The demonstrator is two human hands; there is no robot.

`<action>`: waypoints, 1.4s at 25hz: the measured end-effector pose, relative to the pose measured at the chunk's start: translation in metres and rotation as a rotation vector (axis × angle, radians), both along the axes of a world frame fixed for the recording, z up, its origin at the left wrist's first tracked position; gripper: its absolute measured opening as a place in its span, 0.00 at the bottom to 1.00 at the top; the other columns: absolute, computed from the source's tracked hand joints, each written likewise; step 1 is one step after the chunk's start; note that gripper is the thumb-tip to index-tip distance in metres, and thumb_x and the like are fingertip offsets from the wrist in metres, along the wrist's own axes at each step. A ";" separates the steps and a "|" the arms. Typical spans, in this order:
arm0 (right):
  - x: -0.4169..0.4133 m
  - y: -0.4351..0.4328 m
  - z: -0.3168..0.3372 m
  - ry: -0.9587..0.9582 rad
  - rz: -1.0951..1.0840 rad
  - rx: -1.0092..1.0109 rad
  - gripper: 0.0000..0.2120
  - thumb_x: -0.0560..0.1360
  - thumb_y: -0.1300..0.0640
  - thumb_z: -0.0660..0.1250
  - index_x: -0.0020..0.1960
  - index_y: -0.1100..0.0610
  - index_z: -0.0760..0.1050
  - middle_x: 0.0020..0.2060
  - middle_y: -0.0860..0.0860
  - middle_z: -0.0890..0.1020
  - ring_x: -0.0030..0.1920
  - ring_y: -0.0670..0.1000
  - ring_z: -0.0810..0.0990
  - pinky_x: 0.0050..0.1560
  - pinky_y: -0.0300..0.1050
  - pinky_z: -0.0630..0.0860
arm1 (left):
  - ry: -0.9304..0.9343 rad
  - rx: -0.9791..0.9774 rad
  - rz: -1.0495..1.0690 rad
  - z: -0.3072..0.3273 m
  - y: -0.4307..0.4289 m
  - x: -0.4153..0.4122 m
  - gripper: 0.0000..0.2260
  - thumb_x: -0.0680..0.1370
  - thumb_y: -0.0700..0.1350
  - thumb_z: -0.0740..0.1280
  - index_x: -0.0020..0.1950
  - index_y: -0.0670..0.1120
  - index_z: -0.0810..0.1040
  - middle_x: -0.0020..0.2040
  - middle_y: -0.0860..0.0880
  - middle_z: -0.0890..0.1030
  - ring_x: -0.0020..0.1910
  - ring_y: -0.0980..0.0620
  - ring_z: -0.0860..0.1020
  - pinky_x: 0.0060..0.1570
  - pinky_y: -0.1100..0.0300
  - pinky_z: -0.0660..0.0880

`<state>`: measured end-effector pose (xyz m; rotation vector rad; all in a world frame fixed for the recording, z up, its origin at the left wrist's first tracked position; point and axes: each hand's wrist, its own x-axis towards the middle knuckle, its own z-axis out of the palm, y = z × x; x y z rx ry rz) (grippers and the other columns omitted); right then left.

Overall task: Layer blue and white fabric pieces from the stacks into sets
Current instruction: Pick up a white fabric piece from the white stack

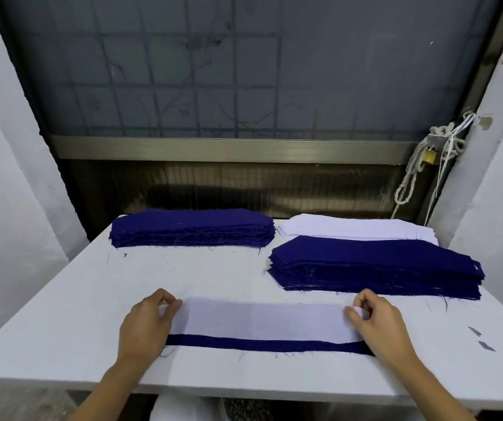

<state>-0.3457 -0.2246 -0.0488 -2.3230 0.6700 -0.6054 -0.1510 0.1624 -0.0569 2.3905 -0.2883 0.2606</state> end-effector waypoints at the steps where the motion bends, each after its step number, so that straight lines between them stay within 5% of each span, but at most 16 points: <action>1: 0.000 0.001 0.000 0.017 0.003 -0.024 0.12 0.76 0.57 0.72 0.41 0.48 0.70 0.33 0.49 0.77 0.35 0.49 0.76 0.34 0.41 0.71 | 0.003 -0.013 0.003 0.000 0.000 0.000 0.08 0.80 0.53 0.69 0.43 0.55 0.75 0.37 0.58 0.81 0.37 0.58 0.78 0.33 0.59 0.72; 8: -0.001 0.005 0.001 0.076 0.026 -0.149 0.11 0.77 0.59 0.68 0.46 0.46 0.70 0.36 0.47 0.77 0.38 0.47 0.76 0.34 0.38 0.71 | 0.020 -0.031 0.005 0.000 0.000 0.001 0.07 0.80 0.49 0.70 0.44 0.54 0.75 0.36 0.57 0.79 0.35 0.55 0.78 0.33 0.58 0.70; 19: -0.001 0.010 -0.002 0.196 0.012 -0.387 0.09 0.75 0.54 0.70 0.43 0.44 0.71 0.29 0.39 0.75 0.29 0.43 0.75 0.29 0.33 0.69 | 0.001 0.017 0.018 -0.004 0.001 0.003 0.08 0.81 0.45 0.67 0.44 0.55 0.74 0.41 0.53 0.82 0.37 0.55 0.78 0.35 0.57 0.71; 27: 0.014 -0.006 0.013 0.325 0.098 -0.608 0.05 0.81 0.49 0.58 0.48 0.47 0.69 0.38 0.43 0.78 0.36 0.46 0.76 0.33 0.40 0.72 | -0.081 0.166 -0.038 0.000 -0.006 0.000 0.05 0.82 0.46 0.65 0.46 0.52 0.74 0.41 0.56 0.79 0.40 0.54 0.77 0.36 0.56 0.74; 35: 0.008 -0.030 0.029 0.454 0.062 -0.662 0.05 0.76 0.45 0.60 0.46 0.45 0.68 0.32 0.45 0.75 0.33 0.46 0.73 0.28 0.40 0.64 | 0.161 0.703 -0.157 0.054 -0.013 0.047 0.06 0.76 0.57 0.67 0.46 0.57 0.72 0.44 0.59 0.78 0.41 0.59 0.76 0.37 0.62 0.69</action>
